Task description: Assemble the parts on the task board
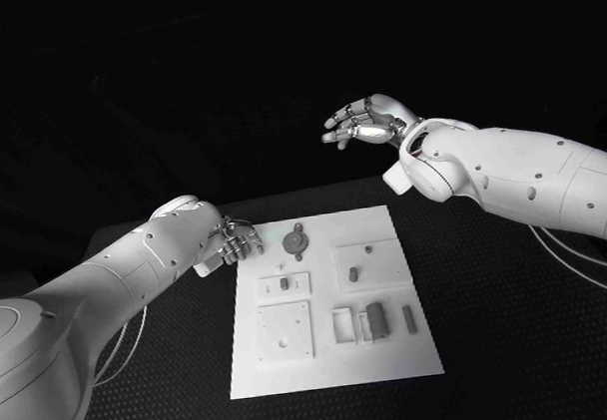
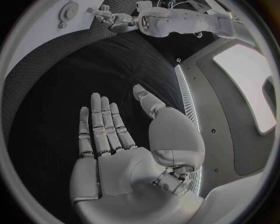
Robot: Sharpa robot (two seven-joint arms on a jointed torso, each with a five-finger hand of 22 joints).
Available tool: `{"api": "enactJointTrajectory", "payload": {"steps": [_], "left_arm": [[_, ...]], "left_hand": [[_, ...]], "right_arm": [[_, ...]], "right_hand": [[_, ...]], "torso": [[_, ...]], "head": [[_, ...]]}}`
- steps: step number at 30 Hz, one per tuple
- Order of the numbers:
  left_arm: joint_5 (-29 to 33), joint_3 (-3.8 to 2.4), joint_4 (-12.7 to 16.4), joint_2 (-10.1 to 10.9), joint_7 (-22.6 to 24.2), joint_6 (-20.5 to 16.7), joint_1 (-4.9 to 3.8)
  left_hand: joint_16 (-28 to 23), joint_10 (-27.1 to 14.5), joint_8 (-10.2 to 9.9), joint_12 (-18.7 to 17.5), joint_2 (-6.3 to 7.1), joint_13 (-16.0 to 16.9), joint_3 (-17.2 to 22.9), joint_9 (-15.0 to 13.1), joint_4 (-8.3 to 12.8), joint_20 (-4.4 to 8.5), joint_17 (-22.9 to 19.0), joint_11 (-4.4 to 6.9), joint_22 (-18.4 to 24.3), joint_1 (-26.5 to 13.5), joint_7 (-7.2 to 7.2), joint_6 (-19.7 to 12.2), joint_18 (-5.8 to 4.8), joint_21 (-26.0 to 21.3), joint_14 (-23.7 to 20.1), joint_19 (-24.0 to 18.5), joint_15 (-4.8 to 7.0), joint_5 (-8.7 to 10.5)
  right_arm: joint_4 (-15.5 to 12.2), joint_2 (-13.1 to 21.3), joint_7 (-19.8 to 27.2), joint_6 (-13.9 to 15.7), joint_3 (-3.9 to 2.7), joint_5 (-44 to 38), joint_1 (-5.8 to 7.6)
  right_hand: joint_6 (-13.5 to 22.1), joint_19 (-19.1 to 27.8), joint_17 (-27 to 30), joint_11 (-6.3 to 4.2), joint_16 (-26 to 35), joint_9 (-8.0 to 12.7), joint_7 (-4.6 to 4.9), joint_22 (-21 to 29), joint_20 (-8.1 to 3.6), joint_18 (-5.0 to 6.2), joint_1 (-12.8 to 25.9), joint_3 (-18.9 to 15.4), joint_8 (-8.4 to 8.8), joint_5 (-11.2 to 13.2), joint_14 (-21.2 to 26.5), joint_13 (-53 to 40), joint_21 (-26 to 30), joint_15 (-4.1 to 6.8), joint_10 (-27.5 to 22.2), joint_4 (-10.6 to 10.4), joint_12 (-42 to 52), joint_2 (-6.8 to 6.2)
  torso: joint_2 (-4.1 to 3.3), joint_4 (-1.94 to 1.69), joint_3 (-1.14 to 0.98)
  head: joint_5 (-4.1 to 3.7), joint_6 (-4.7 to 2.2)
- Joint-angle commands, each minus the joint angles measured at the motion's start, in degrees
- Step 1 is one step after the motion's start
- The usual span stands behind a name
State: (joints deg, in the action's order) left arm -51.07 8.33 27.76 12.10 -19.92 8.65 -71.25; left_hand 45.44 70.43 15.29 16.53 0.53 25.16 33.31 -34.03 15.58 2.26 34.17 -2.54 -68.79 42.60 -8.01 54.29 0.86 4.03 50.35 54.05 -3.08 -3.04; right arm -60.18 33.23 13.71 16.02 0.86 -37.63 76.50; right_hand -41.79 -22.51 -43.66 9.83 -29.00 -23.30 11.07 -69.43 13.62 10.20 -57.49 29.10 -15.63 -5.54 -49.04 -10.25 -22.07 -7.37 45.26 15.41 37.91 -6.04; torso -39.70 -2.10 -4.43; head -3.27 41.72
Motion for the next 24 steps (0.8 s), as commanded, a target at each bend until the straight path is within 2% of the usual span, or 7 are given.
{"api": "enactJointTrajectory", "payload": {"steps": [1,11,24], "left_arm": [[-0.05,-0.03,0.00,-0.20,0.91,0.81,0.24],[-0.04,-0.03,-0.03,-0.32,1.19,0.49,0.52],[0.37,-0.03,0.25,-0.45,1.79,0.00,0.50]], "left_hand": [[0.37,0.41,0.21,-0.35,0.08,-0.03,-0.05,0.09,0.28,0.25,-0.07,0.10,0.07,0.49,0.07,0.51,-0.27,-0.11,0.40,0.26,0.01,0.22],[0.37,0.43,0.17,-0.48,0.18,-0.04,-0.13,0.12,0.25,0.24,-0.10,0.08,0.09,0.59,0.05,0.47,-0.31,-0.11,0.38,0.25,0.00,0.23],[0.39,0.51,0.11,-0.69,0.37,-0.05,-0.32,0.17,0.07,0.24,-0.14,0.05,0.13,0.61,-0.02,0.39,-0.35,-0.12,0.38,0.25,-0.02,0.23]], "right_arm": [[-0.45,0.04,0.36,0.04,-0.04,-0.05,0.12],[-0.98,0.23,0.35,0.18,-0.05,-0.09,0.31],[-0.90,0.19,0.33,0.25,-0.05,-0.10,0.32]], "right_hand": [[0.47,0.19,0.06,-0.01,0.28,0.08,2.38,-0.09,0.01,-0.91,0.43,0.03,-0.33,0.08,-0.06,0.06,0.35,-0.16,-0.31,-0.18,0.34,0.11],[0.47,0.19,0.09,-0.01,0.30,0.09,2.37,-0.14,0.01,-0.91,0.41,0.04,-0.35,0.08,-0.07,0.09,0.38,-0.16,-0.30,-0.18,0.34,0.09],[0.47,0.18,0.13,-0.01,0.32,0.11,2.37,-0.20,0.00,-0.91,0.39,0.04,-0.37,0.08,-0.09,0.14,0.41,-0.16,-0.30,-0.18,0.35,0.08]], "torso": [[-0.04,-0.01,-0.04],[0.05,0.00,0.03],[0.10,0.00,0.07]], "head": [[-0.29,0.29],[-0.67,0.75],[-0.81,0.78]]}}
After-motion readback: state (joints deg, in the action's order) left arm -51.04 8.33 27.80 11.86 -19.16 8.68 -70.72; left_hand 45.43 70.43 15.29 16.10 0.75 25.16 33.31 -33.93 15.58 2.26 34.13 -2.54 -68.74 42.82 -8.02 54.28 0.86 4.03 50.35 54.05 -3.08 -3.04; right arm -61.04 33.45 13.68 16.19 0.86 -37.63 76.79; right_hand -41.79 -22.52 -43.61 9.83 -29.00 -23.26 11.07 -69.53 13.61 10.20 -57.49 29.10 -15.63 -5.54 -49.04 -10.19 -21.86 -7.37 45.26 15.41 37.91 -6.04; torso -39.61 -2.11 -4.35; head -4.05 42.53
